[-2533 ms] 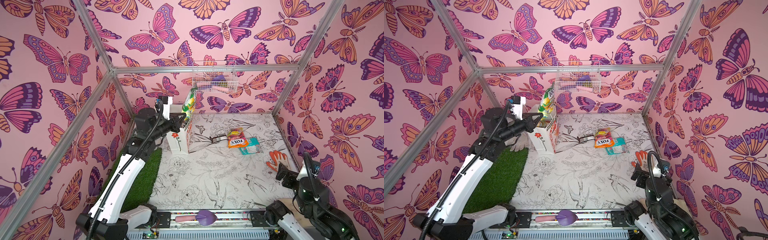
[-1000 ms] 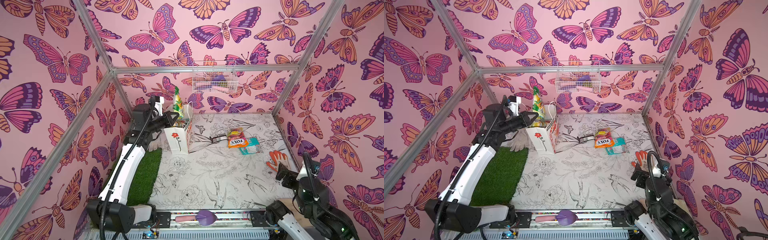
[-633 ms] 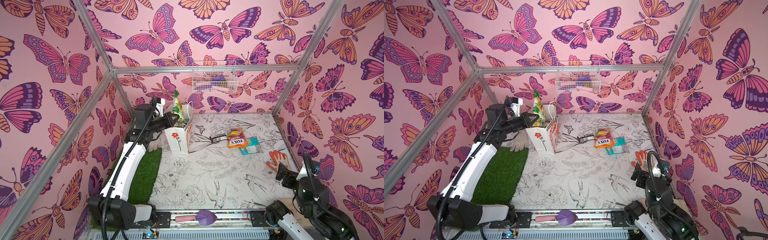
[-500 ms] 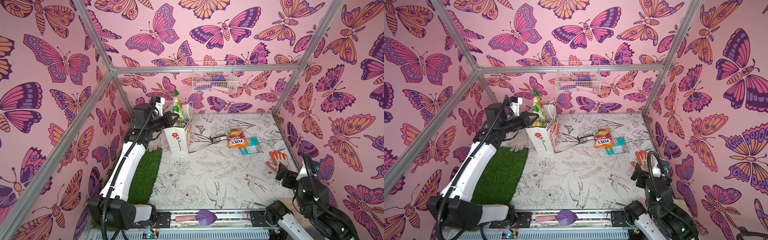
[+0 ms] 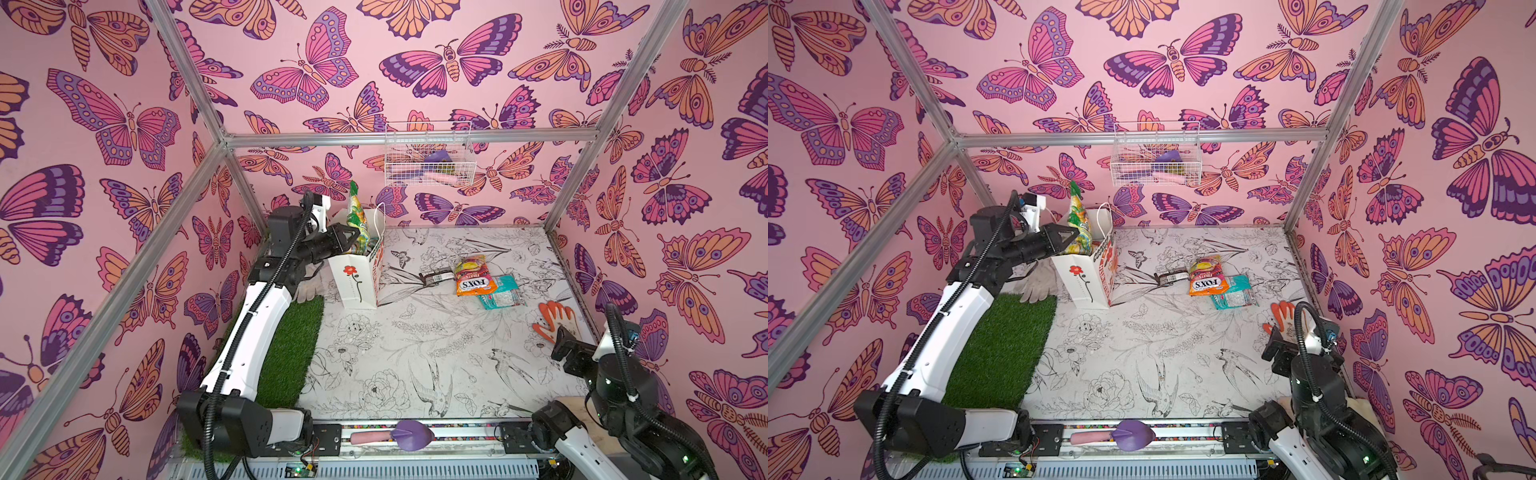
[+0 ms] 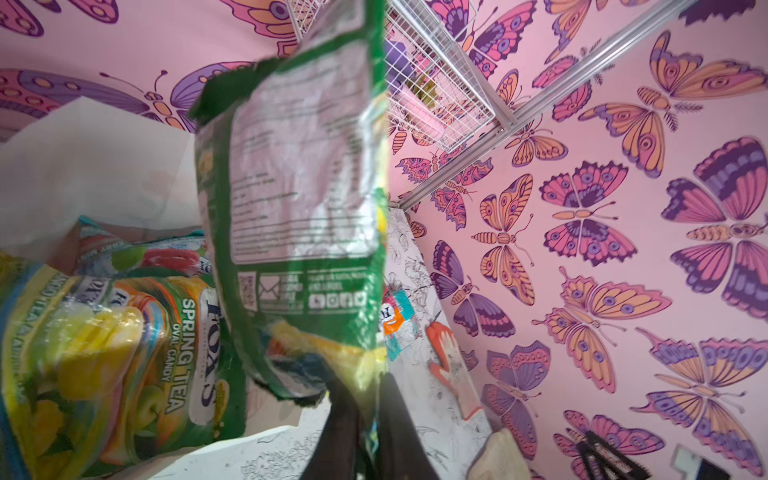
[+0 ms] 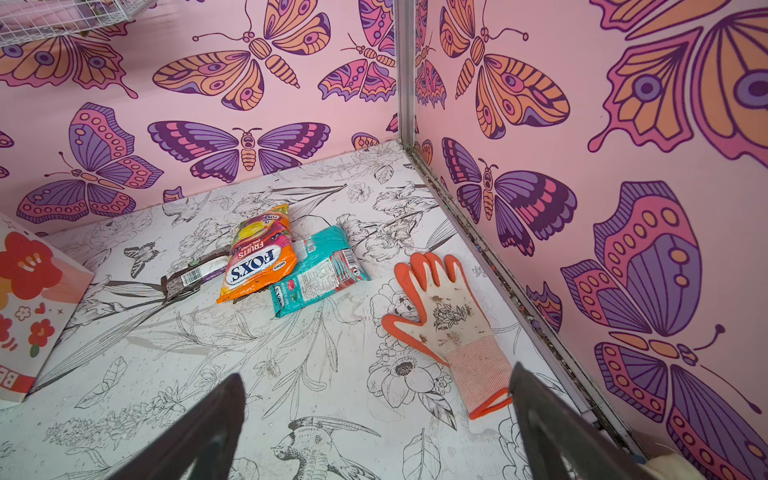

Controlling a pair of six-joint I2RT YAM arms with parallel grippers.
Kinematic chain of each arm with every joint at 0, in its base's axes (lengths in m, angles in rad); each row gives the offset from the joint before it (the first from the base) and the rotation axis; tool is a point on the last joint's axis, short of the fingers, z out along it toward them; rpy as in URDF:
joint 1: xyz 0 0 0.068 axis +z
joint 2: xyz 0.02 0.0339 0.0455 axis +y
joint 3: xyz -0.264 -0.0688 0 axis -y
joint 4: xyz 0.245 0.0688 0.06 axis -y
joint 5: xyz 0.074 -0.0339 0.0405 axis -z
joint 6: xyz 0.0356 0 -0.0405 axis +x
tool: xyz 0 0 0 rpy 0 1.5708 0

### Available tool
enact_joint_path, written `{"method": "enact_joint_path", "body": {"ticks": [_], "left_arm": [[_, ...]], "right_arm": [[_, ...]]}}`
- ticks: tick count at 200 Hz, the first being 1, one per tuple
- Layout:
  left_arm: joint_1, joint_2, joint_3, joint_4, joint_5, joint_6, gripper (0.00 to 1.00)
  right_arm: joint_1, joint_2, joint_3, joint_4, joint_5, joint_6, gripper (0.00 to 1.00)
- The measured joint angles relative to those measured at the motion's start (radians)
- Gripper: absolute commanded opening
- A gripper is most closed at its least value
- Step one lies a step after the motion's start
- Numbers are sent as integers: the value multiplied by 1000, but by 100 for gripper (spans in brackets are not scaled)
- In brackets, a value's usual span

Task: Place the snacks into the paper bag
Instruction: 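Lower the green packet into the paper bag and open the left gripper, then hold the left gripper open above the bag beside the released packet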

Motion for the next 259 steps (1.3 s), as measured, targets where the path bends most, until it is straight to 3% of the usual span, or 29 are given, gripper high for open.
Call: {"method": "enact_joint_path", "body": {"ticks": [17, 73, 175, 259], "left_arm": [[1, 0, 6, 2, 5, -6, 34], [1, 0, 10, 2, 15, -3, 34], [-2, 0, 13, 2, 27, -3, 49], [-21, 96, 48, 51, 62, -56, 50]], "right_arm": [[0, 0, 0, 0, 0, 0, 99], [0, 0, 0, 0, 0, 0, 99], [0, 1, 0, 0, -1, 0, 99], [0, 8, 0, 0, -3, 0, 99]]}}
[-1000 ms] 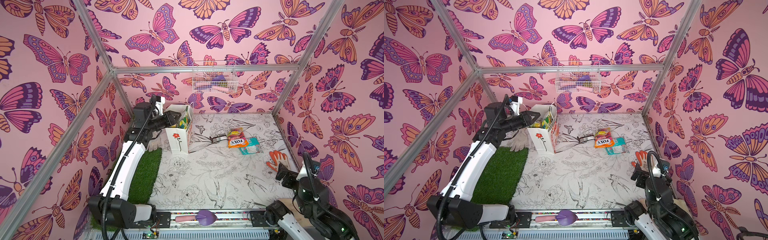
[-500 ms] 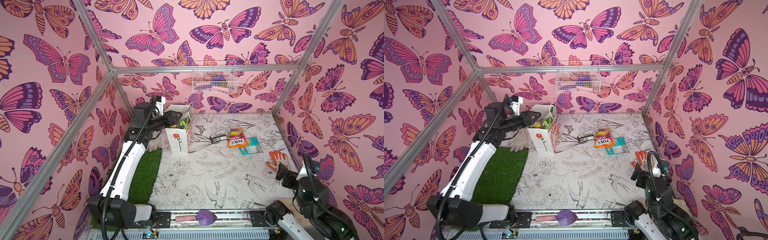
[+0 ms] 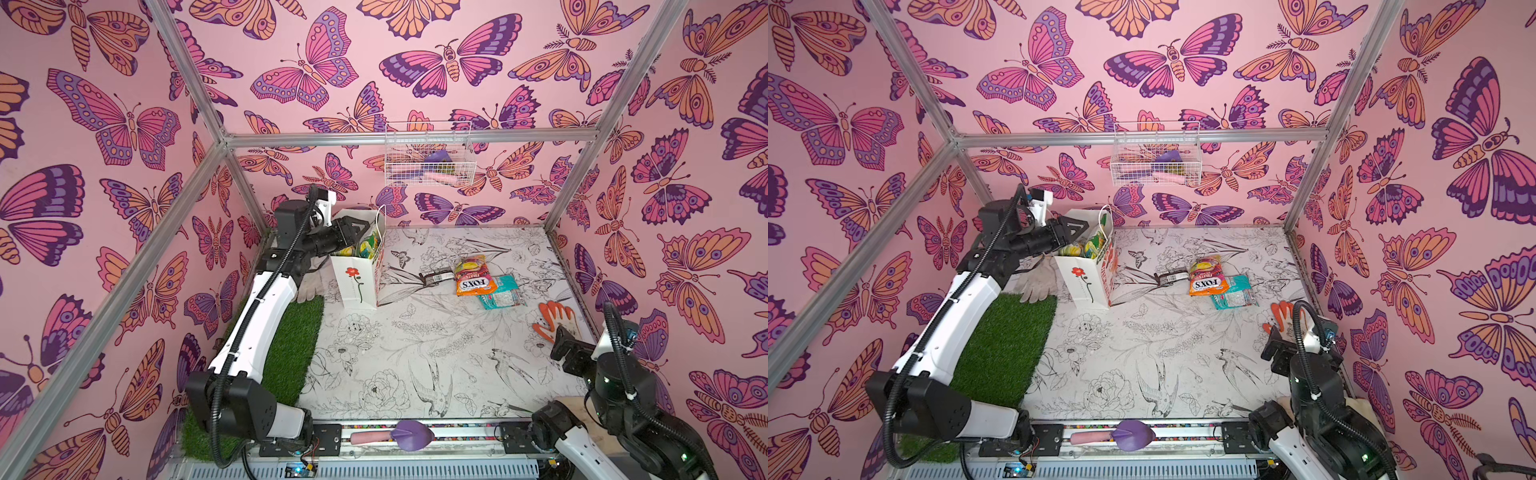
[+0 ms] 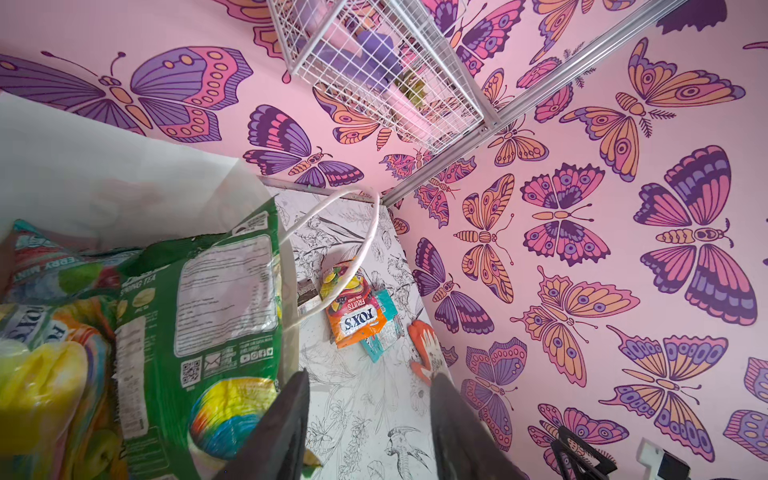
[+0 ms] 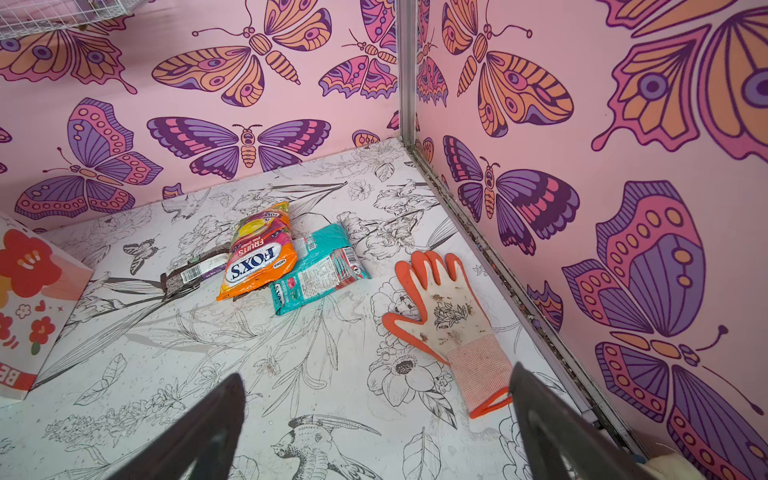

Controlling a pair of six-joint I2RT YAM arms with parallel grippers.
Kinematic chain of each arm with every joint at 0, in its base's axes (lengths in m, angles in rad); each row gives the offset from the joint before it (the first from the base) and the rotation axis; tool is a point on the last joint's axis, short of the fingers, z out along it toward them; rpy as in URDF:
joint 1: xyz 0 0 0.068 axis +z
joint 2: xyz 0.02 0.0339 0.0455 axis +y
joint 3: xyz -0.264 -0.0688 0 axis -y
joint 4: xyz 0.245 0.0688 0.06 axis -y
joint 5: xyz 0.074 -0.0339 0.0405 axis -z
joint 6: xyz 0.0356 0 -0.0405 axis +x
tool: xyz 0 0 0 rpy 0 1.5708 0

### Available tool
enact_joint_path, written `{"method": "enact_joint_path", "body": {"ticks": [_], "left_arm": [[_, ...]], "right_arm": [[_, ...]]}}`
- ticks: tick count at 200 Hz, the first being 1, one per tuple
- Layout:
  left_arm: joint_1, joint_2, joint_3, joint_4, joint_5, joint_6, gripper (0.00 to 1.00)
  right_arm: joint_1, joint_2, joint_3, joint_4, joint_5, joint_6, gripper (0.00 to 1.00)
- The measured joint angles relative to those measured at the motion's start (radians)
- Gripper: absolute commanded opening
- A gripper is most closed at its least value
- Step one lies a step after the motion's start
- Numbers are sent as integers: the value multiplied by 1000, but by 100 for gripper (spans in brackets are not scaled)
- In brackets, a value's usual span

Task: Place the snacks into the paper bag
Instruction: 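Hold the left gripper open above the bag beside the released packet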

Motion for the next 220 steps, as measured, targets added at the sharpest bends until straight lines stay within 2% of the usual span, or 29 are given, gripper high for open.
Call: {"method": "enact_joint_path", "body": {"ticks": [47, 141, 220], "left_arm": [[-42, 64, 20, 11, 13, -21, 51], [-37, 154, 20, -4, -35, -14, 51], [-26, 144, 19, -33, -71, -12, 52]], "right_arm": [[-1, 0, 0, 0, 0, 0, 99], [-2, 0, 0, 0, 0, 0, 99], [-2, -4, 0, 0, 0, 0, 99]]}}
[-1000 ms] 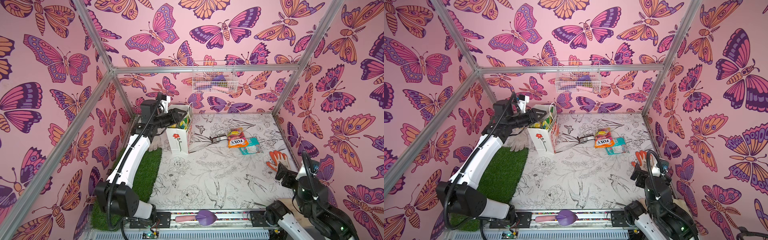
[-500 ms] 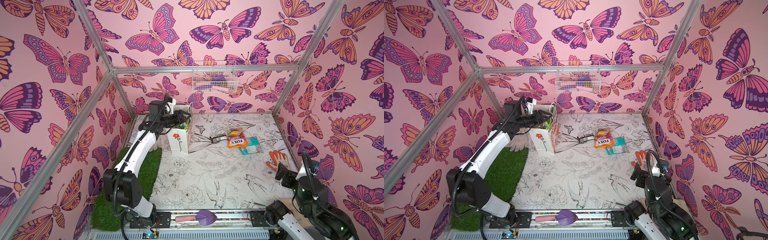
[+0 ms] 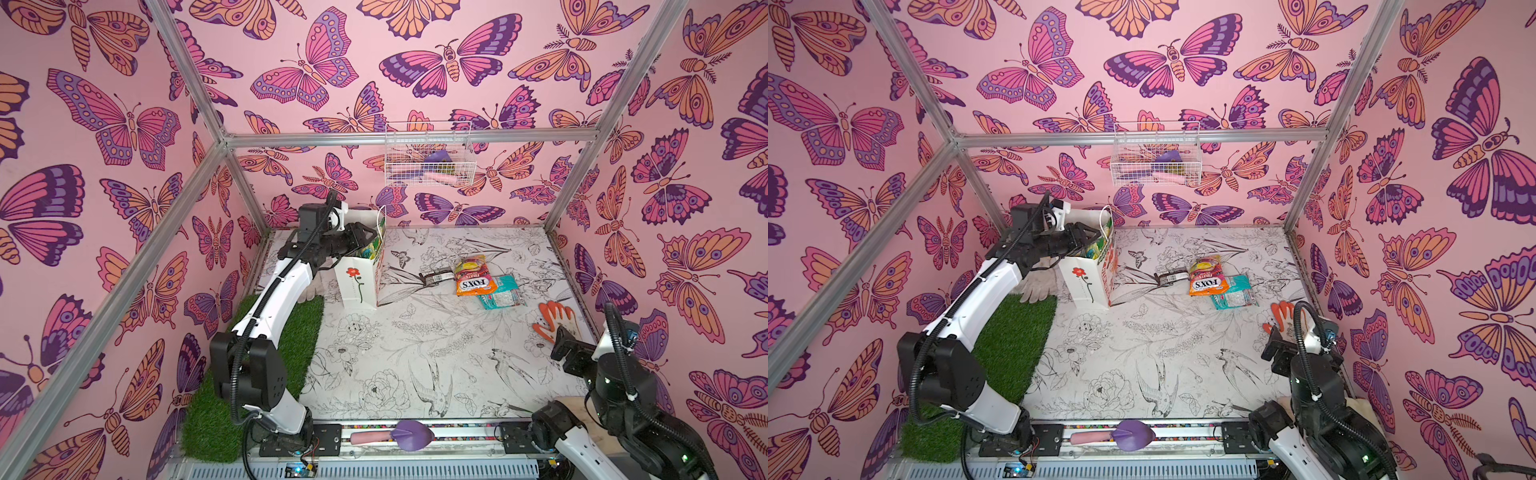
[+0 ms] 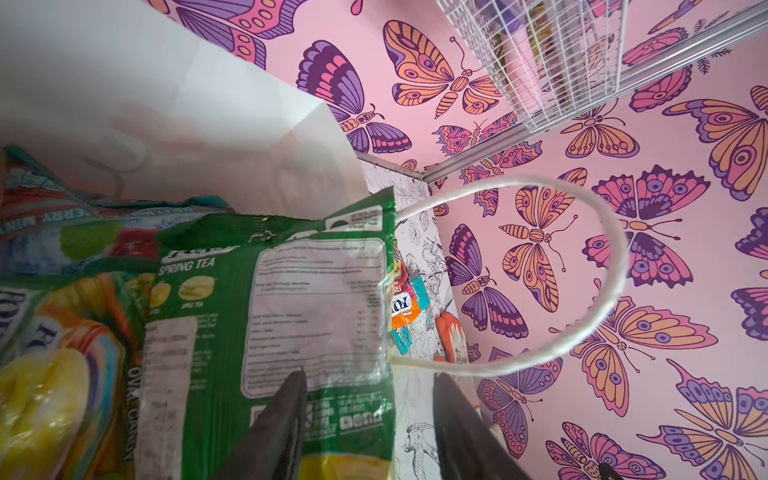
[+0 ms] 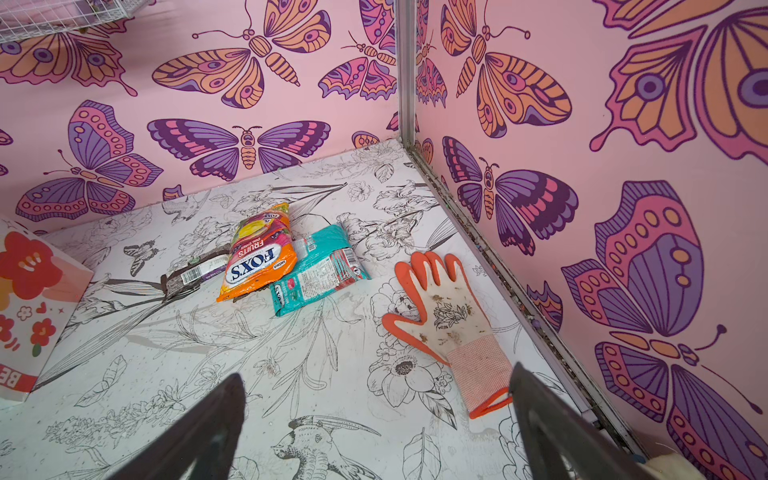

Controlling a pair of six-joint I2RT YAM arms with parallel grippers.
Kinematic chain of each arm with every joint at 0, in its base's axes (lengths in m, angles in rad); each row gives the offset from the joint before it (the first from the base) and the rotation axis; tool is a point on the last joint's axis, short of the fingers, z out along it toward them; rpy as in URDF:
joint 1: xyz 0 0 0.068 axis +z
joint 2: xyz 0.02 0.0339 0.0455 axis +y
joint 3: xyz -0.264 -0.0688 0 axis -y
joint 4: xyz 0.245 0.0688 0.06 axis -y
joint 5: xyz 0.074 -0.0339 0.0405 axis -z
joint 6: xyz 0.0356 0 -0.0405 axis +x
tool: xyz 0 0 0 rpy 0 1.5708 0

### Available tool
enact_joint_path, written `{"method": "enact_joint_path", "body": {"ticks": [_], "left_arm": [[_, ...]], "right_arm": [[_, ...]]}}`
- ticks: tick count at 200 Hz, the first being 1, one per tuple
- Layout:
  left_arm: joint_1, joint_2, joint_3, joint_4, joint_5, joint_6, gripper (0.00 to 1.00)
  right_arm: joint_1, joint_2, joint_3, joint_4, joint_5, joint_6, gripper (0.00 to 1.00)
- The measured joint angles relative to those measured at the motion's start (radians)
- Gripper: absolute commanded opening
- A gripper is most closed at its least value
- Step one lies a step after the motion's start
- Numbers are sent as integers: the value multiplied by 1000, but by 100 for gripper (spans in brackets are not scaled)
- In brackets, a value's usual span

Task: Place the snacks into the paper bag
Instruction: 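Hold the left gripper open above the bag beside the released packet, then withdraw the left gripper from the bag while moving the right gripper toward the Fox's packet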

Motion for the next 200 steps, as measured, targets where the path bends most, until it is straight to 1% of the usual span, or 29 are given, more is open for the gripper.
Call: {"method": "enact_joint_path", "body": {"ticks": [27, 86, 113, 133, 167, 200], "left_arm": [[-16, -68, 0, -2, -26, 20, 52], [-108, -237, -1, 0, -105, 102, 53], [-132, -310, -42, 0, -159, 140, 53], [-146, -374, -89, -2, -201, 169, 53], [-156, -487, -174, -5, -265, 213, 53], [-157, -606, -276, -11, -319, 249, 53]], "right_arm": [[0, 0, 0, 0, 0, 0, 99], [0, 0, 0, 0, 1, 1, 99], [-1, 31, 0, 0, 0, 1, 99], [-1, 110, 1, 4, -17, 1, 99], [-1, 307, 18, 15, -95, 3, 99], [-1, 462, 28, 30, -167, 42, 99]]}}
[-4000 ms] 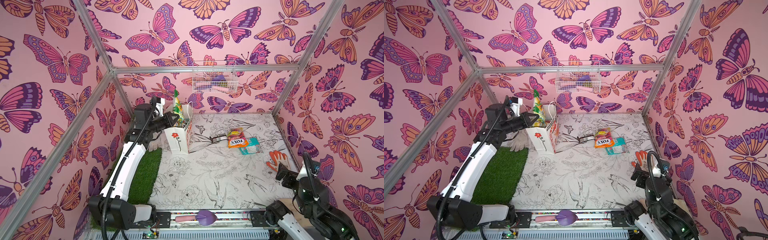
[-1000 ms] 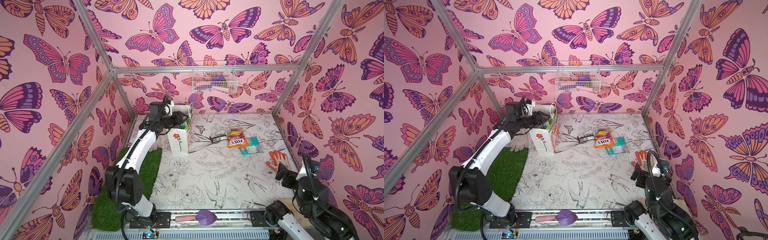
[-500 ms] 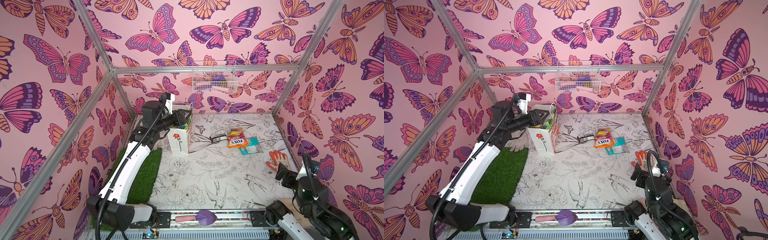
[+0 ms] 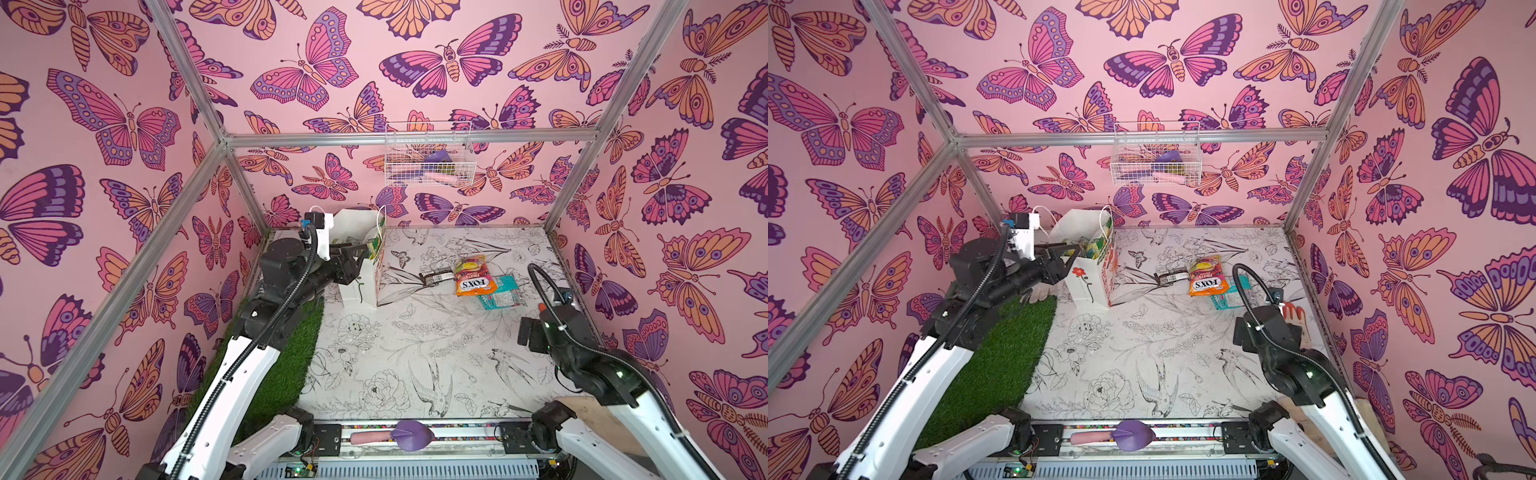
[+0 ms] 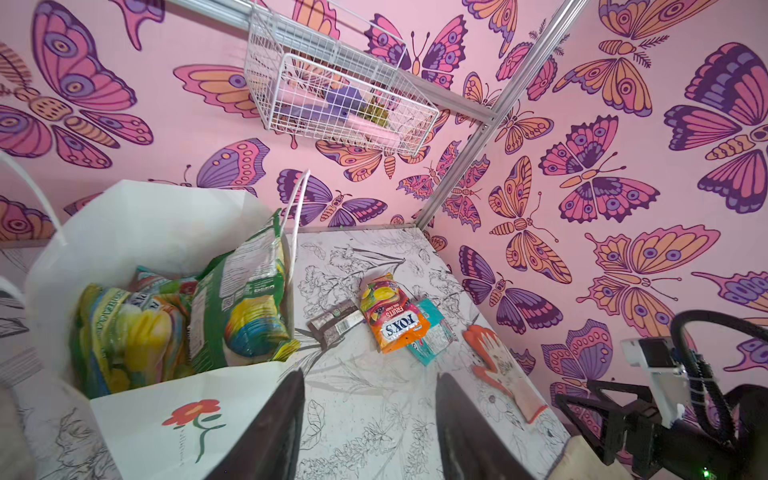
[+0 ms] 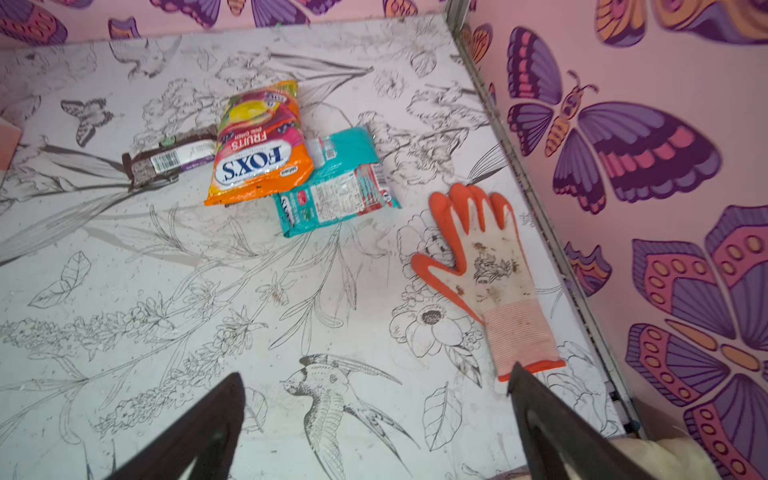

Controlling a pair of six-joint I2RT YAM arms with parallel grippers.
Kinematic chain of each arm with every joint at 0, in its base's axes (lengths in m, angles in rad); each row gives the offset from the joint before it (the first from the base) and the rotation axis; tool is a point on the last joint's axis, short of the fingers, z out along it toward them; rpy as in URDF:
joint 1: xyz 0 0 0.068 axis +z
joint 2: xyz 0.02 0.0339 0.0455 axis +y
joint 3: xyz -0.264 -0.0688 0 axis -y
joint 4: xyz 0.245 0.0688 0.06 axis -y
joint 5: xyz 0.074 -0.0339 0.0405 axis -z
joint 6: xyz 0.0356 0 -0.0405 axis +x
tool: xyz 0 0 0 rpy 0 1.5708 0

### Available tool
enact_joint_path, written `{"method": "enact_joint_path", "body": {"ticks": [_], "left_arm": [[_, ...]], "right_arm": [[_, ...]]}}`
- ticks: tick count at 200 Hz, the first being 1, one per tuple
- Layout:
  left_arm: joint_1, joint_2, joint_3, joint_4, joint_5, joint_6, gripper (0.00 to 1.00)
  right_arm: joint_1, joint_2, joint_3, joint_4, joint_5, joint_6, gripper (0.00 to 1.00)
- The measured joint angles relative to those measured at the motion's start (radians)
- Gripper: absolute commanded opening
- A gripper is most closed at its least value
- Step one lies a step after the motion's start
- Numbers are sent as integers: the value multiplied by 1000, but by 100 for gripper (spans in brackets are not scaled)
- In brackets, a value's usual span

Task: Place the snacks into the paper bag
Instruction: 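Withdraw the left gripper from the bag while moving the right gripper toward the Fox's packet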

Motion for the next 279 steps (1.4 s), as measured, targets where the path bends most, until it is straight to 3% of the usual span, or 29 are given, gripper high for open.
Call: {"method": "enact_joint_path", "body": {"ticks": [95, 154, 279], "left_arm": [[0, -194, -275, -18, -125, 20, 53], [0, -296, -311, -102, -159, 60, 54], [0, -435, -431, -290, -178, 142, 56]], "right_arm": [[-4, 285, 106, 51, -105, 26, 99], [-28, 373, 117, 127, -195, -9, 99], [-205, 484, 152, 240, -388, 0, 99]]}}
